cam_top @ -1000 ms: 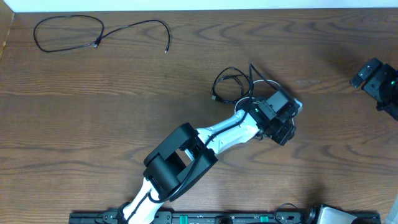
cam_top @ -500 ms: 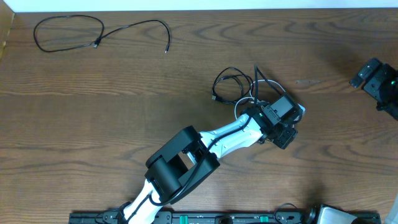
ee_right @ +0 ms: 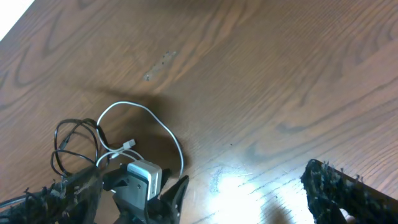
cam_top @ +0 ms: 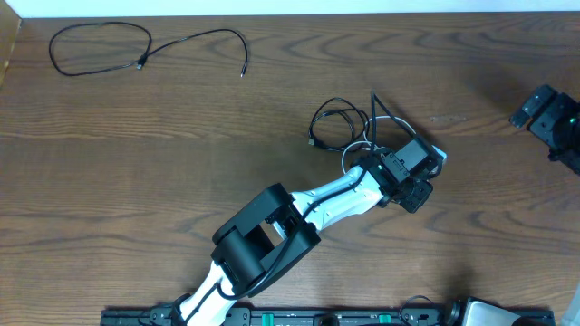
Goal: Untangle cables
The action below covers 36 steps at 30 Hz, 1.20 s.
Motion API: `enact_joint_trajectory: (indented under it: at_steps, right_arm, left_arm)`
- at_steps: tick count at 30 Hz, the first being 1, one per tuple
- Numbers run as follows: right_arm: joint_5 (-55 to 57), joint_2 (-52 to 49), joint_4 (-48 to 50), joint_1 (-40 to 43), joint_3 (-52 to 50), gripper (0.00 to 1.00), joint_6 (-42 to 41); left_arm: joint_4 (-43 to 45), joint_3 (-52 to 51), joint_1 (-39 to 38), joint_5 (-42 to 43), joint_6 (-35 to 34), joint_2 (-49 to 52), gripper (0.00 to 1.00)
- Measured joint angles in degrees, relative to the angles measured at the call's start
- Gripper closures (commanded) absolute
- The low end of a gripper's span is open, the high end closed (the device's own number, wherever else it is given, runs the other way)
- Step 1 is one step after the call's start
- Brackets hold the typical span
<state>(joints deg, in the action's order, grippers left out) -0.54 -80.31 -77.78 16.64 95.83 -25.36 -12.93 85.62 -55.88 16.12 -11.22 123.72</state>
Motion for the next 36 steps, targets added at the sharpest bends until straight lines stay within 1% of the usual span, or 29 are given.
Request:
enact_joint_trajectory:
  at_steps: [1,2,3,16,19,27,32,36]
  right_arm:
    - [0.0,0.0,0.0,0.0,0.0,0.01,0.0]
    - [0.0,0.0,0.0,0.0,0.0,0.01,0.0]
    - [0.0,0.0,0.0,0.0,0.0,0.01,0.0]
    - [-0.11,0.0,-0.63,0.0,0.0,0.01,0.0]
    - [-0.11,0.0,-0.87,0.0,0.0,0.01,0.0]
    - [-1.62,0.0,-1.11,0.0,0.0,0.01,0.44]
    - [-4.22,0.0,-1.22,0.0,0.0,0.01,1.09]
    - [-8.24,0.0,-1.7,0.0,0.0,0.01,2.93]
  left_arm:
    - [0.0,0.0,0.0,0.04,0.15,0.0,0.76]
    - [0.0,0.0,0.0,0.0,0.13,0.0,0.86]
    - [0.0,0.0,0.0,0.0,0.28,0.0,0.92]
    - [0.02,0.0,0.83,0.04,-0.46,-1.4,0.93]
    - [-0.39,0.0,1.09,0.09,-0.55,-5.64,0.92]
    - [-0.37,0.0,4.22,0.37,-0.57,-23.37,0.92]
    - [-0.55,0.0,7.23,3.17,-0.61,-30.16,0.92]
    - [-0.68,0.0,9.86,5.9,-1.97,-34.47,0.93]
